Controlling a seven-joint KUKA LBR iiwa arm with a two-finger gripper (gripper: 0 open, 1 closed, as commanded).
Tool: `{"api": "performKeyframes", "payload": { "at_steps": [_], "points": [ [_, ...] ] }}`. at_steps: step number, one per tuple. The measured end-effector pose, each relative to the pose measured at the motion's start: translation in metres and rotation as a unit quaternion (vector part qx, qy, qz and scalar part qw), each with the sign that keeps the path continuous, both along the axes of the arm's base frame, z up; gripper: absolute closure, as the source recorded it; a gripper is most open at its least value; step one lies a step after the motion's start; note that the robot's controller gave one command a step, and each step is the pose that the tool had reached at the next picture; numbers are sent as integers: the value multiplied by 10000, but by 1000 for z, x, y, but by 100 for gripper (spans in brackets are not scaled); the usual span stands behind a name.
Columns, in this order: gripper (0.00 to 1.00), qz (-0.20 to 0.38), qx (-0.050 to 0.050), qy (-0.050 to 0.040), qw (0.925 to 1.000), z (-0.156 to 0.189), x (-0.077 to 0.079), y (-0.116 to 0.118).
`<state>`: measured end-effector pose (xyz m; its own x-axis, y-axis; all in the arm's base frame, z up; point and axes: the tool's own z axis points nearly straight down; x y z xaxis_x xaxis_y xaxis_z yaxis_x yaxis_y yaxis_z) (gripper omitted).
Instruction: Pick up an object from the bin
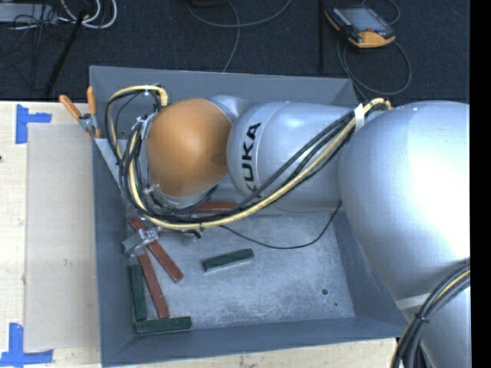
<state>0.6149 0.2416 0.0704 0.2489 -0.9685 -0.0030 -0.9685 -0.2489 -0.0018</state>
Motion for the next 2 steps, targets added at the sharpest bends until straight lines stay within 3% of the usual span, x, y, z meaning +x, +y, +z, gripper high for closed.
{"api": "performKeyframes", "payload": {
  "at_steps": [1, 2],
  "points": [
    [100, -23, 3, -9, 10000, 2, 1, -1],
    [0, -25, 0, 5, 10000, 0, 0, -1]
  ]
}}
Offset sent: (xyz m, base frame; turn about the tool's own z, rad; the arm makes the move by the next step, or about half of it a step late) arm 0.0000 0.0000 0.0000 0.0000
